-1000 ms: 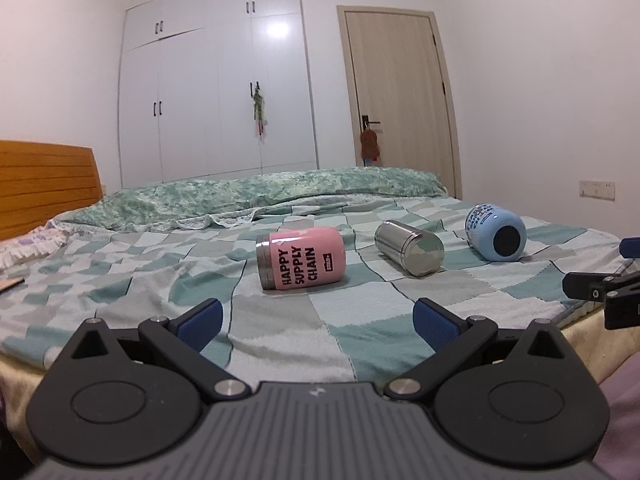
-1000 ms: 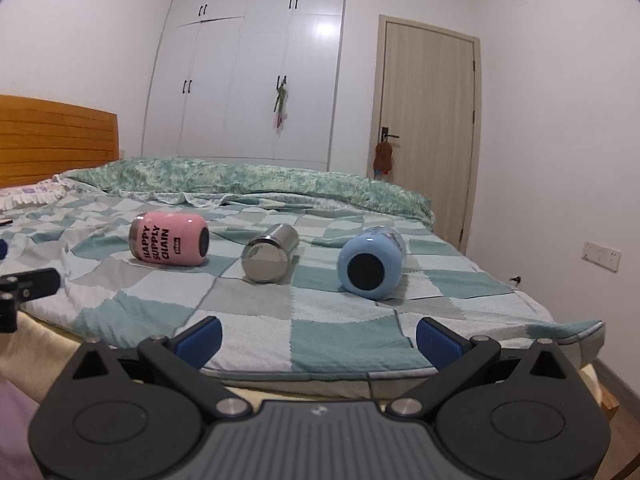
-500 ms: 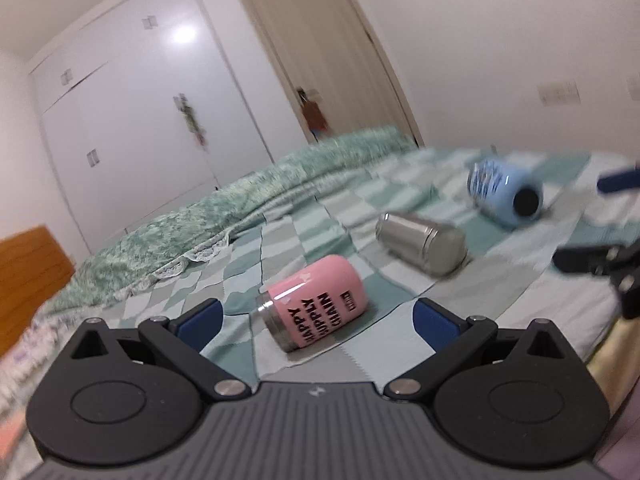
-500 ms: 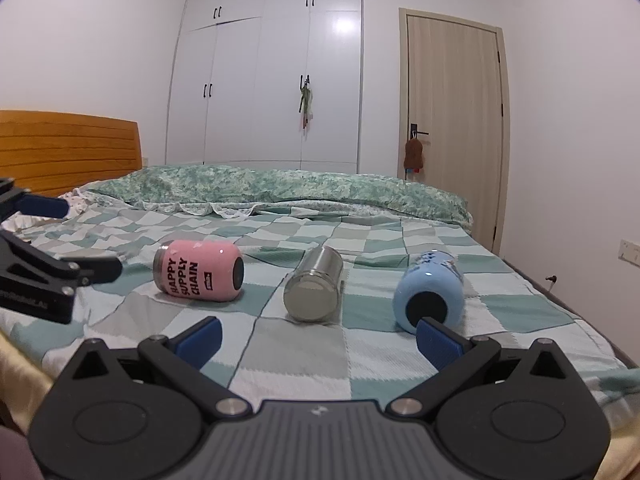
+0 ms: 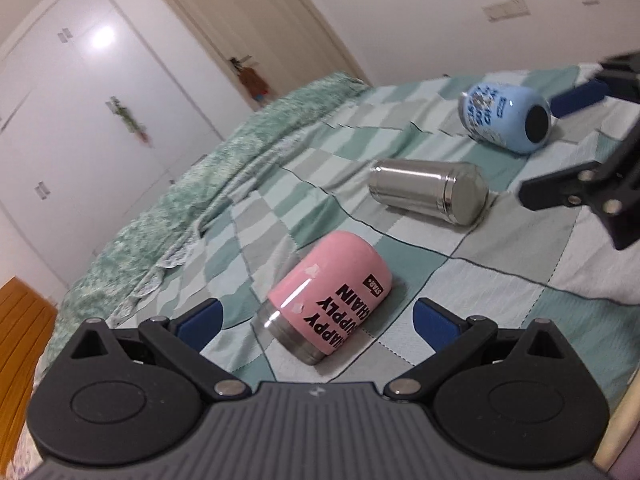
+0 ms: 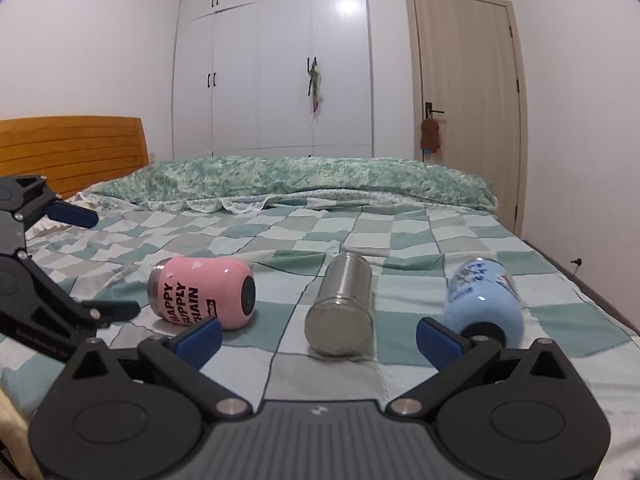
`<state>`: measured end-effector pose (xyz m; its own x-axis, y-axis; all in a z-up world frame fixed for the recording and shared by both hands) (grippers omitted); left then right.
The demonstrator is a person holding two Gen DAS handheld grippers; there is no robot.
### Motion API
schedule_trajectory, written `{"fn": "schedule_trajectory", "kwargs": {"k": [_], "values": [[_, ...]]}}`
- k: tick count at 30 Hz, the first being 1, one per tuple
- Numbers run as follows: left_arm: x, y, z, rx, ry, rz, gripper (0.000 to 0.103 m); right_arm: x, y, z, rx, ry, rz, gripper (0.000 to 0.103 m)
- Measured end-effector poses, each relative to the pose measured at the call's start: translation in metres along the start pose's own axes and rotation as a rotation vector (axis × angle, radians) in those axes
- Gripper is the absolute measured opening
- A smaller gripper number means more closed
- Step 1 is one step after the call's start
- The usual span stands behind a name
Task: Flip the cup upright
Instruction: 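Move the left tool to the lying pink cup and close on it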
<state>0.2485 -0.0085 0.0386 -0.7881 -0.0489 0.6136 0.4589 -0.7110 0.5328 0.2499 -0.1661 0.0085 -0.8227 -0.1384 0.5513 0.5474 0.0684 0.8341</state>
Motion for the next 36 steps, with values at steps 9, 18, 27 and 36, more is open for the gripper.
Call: {"fn": "schedule_trajectory", "kwargs": {"k": [9,18,27,36], "values": [[-0.049,0.022,0.004,-0.207,-0.011,0.046,0.103,-0.054,0.027,0.012,0.032,0.022,0.057,0.103],[-0.105,0.038,0.001,-0.37,-0.066,0.096,0.103,-0.086,0.041,0.014,0.063,0.022,0.128,0.103],[-0.142,0.037,-0.017,-0.515,-0.123,0.179,0.09,-0.1,0.037,0.009,0.064,0.022,0.186,0.103],[-0.128,0.032,-0.018,-0.485,-0.096,0.203,0.089,-0.095,0.04,0.016,0.075,0.042,0.191,0.103]]}}
Point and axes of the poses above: each gripper's, at about its wrist camera, not at the fingertips, and x roughly against the way its jaws point, z to its left, y to its top, the point moved 6 cm from there along -x, roughly the way its jaws point, and after that the axes turned 15 degrees about z, right-handed, at the moved point
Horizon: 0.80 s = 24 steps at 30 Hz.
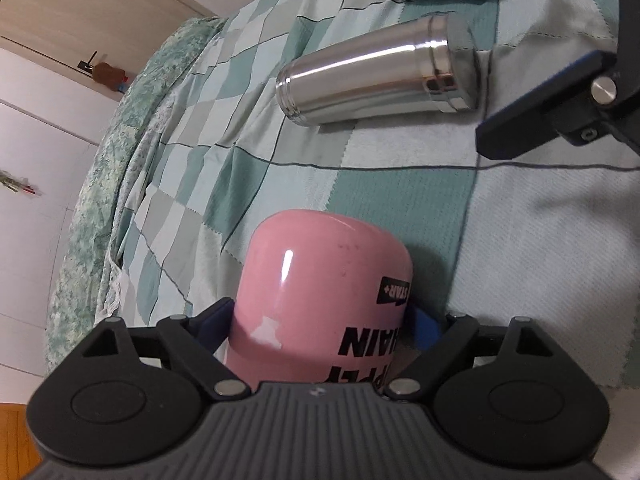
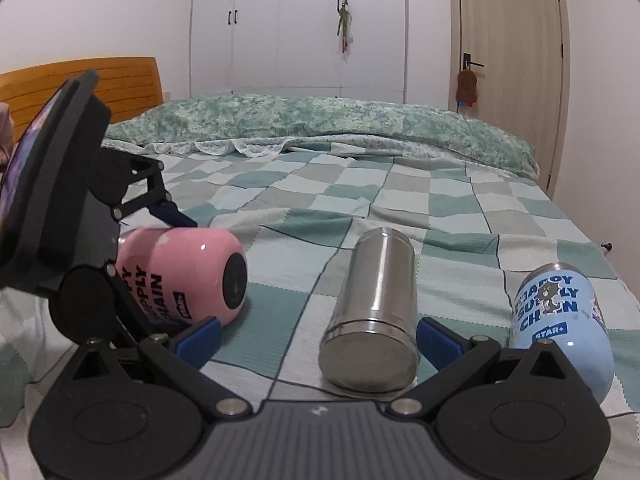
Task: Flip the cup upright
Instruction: 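Move the left tool to the lying pink cup and close on it, then lift the pink cup with the left tool toward the right tool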
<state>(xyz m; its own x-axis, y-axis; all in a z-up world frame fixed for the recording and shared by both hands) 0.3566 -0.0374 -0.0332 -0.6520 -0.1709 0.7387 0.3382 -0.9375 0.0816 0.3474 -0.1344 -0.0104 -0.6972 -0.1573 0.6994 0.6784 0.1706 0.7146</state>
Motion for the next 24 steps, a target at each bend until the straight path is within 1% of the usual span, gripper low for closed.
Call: {"fn": "schedule_trajectory", "kwargs": {"k": [3,9,13,17,20,24], "values": [[0.014,-0.004,-0.004,0.015,-0.003,0.005,0.089,0.009,-0.004,0.004,0.006,0.002,-0.004,0.103],[0.057,-0.012,-0.023,0.003,0.027,-0.004,0.089,0.042,-0.025,0.013,0.035,0.009,-0.014,0.103],[0.093,-0.017,-0.043,0.009,0.034,-0.014,0.089,0.067,-0.043,0.016,0.051,0.017,-0.01,0.103],[0.121,-0.021,-0.068,-0.001,0.044,-0.016,0.089,0.092,-0.06,0.016,0.064,0.022,-0.017,0.103],[0.137,-0.021,-0.089,-0.002,0.025,-0.015,0.09,0.108,-0.074,0.012,0.064,0.024,-0.017,0.103],[0.143,-0.019,-0.115,-0.019,0.007,-0.019,0.09,0.122,-0.092,0.004,0.058,0.018,-0.003,0.103]]}}
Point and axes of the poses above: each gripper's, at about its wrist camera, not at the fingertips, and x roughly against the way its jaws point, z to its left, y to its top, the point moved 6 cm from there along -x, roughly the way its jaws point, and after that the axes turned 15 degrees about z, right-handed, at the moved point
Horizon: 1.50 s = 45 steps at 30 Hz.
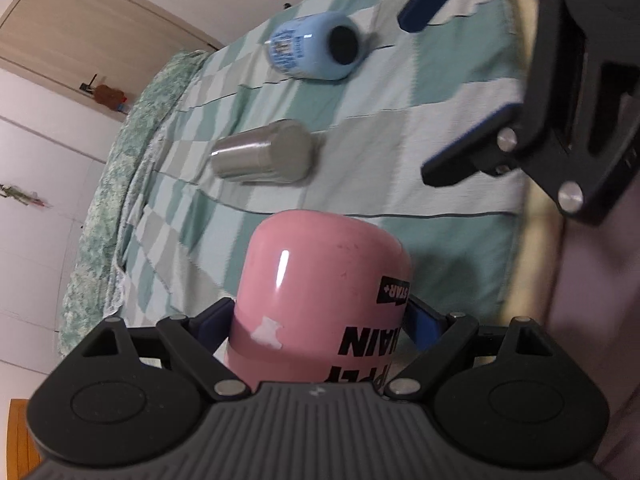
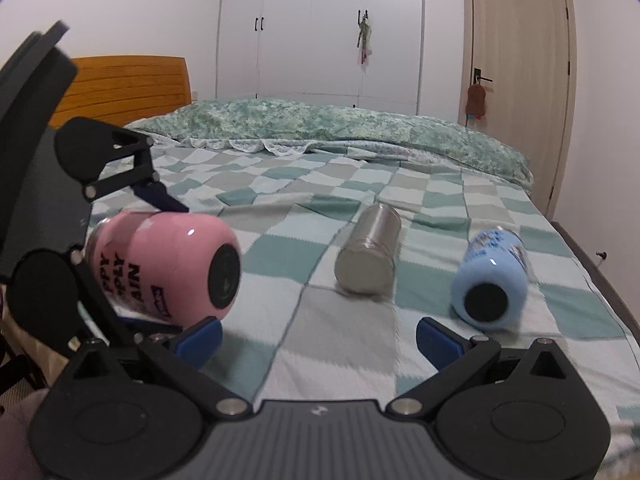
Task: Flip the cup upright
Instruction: 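Lift the pink cup with the left tool toward the right tool, then grasp the pink cup with the right tool while the left tool releases it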
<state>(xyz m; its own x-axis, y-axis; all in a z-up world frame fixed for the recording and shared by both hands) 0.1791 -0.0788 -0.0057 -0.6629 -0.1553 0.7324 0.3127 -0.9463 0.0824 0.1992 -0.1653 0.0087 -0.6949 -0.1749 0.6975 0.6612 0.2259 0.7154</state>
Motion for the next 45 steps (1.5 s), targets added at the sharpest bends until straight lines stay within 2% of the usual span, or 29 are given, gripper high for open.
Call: {"fn": "schedule_trajectory", "kwargs": {"k": [4,7,12,13,14,16,21,24,28,32,39,45], "values": [[-0.009,0.002,-0.023,-0.044,0.014,0.003,0.09,0.008,-0.017,-0.006,0.002,-0.014,0.027,0.103],[-0.02,0.001,-0.04,-0.081,0.058,0.0,0.09,0.013,-0.024,-0.01,0.0,-0.025,0.038,0.103],[-0.019,-0.001,-0.033,-0.022,0.026,-0.014,0.091,0.017,-0.031,-0.013,0.0,-0.038,0.053,0.103],[-0.017,-0.002,-0.033,-0.021,0.026,-0.016,0.093,0.017,-0.031,-0.013,0.002,-0.04,0.053,0.103],[-0.014,-0.003,-0.033,-0.014,0.035,-0.022,0.103,0.018,-0.031,-0.012,0.005,-0.039,0.051,0.103],[-0.004,-0.007,-0.03,0.021,0.063,-0.058,0.103,0.019,-0.03,-0.01,0.015,-0.034,0.046,0.103],[0.026,-0.026,-0.015,0.163,0.038,-0.136,0.103,0.025,-0.022,-0.003,0.065,-0.026,0.035,0.103],[0.038,-0.045,-0.006,0.313,0.001,-0.17,0.103,0.025,-0.012,0.007,0.133,-0.01,0.035,0.103],[0.041,-0.078,0.001,0.56,-0.054,-0.184,0.103,0.021,0.006,0.034,0.301,-0.007,0.044,0.103],[0.041,-0.107,0.001,0.737,-0.064,-0.192,0.103,0.011,0.021,0.07,0.525,0.0,0.085,0.103],[0.034,-0.147,-0.004,0.915,-0.073,-0.184,0.103,-0.015,0.04,0.12,0.816,-0.014,0.194,0.103],[0.027,-0.158,-0.01,0.985,-0.073,-0.186,0.103,-0.04,0.044,0.147,0.954,-0.034,0.317,0.103]]}}
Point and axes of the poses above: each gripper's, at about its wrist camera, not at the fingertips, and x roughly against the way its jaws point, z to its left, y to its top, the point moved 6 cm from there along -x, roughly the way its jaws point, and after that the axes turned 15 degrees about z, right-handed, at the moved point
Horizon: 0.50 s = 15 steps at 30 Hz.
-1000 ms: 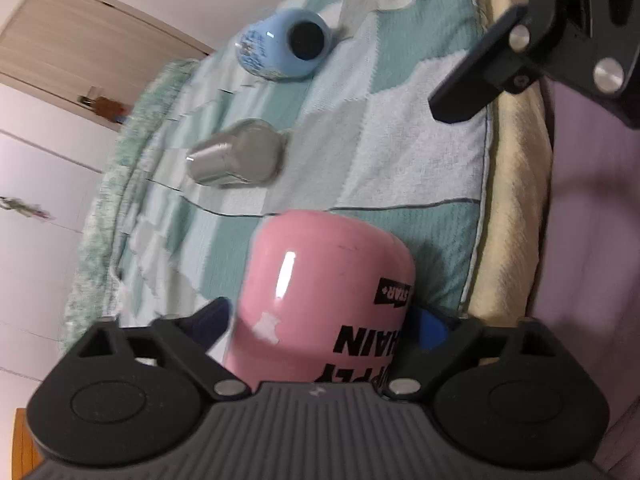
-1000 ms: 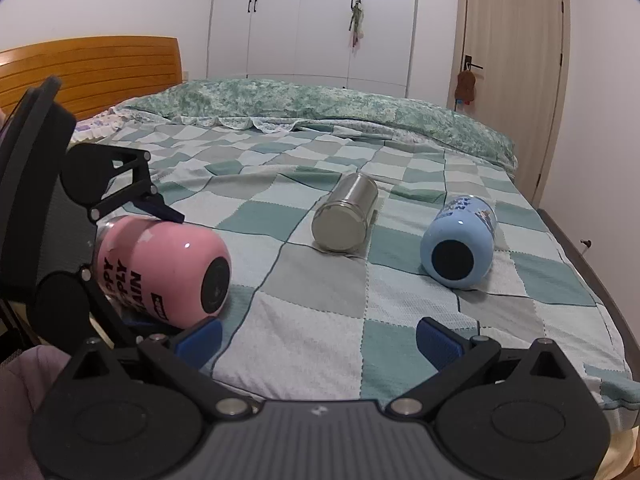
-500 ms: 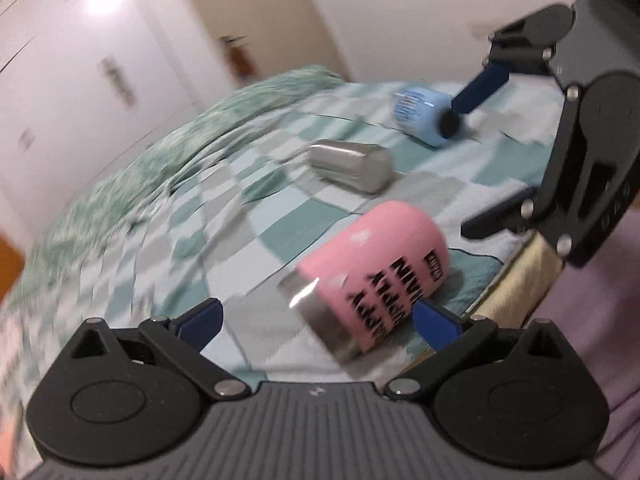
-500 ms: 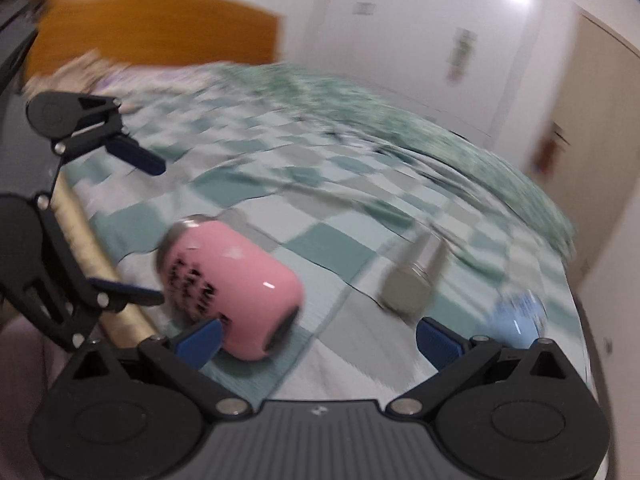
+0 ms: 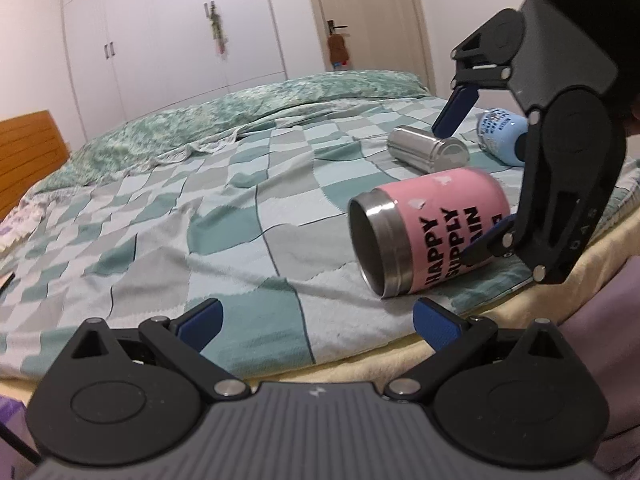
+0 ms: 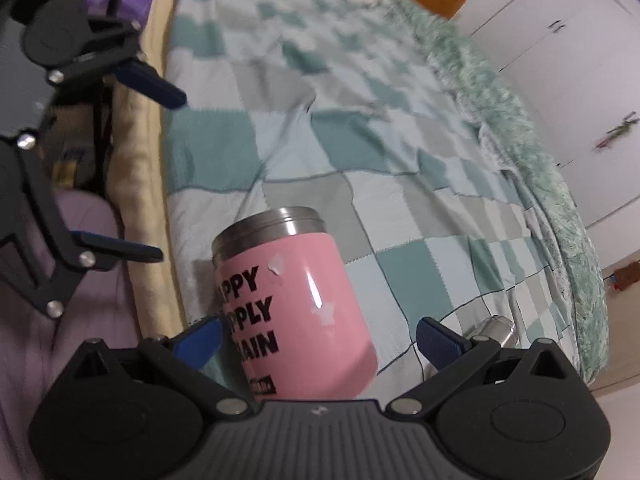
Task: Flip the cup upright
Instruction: 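Grasp the pink cup with the right tool while the left tool releases it, then rotate the pink cup upright in the right tool and carry it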
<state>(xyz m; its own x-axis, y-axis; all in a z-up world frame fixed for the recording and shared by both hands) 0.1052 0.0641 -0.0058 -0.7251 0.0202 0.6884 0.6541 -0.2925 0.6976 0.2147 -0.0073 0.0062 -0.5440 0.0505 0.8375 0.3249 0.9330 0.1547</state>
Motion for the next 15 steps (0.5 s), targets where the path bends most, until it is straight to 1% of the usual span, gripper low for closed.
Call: {"fn": "schedule_trajectory", "kwargs": {"k": [5,11,13,15], "values": [[-0.004,-0.005,0.01,0.096,-0.015,-0.016,0.103,-0.019,0.02,0.003,0.062,0.024,0.108,0.103],[-0.008,-0.006,0.013,0.145,-0.017,-0.019,0.103,-0.031,0.032,0.006,0.134,0.078,0.177,0.101],[-0.01,-0.005,0.013,0.157,-0.021,-0.018,0.103,-0.036,0.033,0.01,0.154,0.096,0.196,0.094],[-0.01,-0.005,0.011,0.162,-0.024,-0.02,0.103,-0.043,0.034,0.014,0.166,0.109,0.215,0.09]]}}
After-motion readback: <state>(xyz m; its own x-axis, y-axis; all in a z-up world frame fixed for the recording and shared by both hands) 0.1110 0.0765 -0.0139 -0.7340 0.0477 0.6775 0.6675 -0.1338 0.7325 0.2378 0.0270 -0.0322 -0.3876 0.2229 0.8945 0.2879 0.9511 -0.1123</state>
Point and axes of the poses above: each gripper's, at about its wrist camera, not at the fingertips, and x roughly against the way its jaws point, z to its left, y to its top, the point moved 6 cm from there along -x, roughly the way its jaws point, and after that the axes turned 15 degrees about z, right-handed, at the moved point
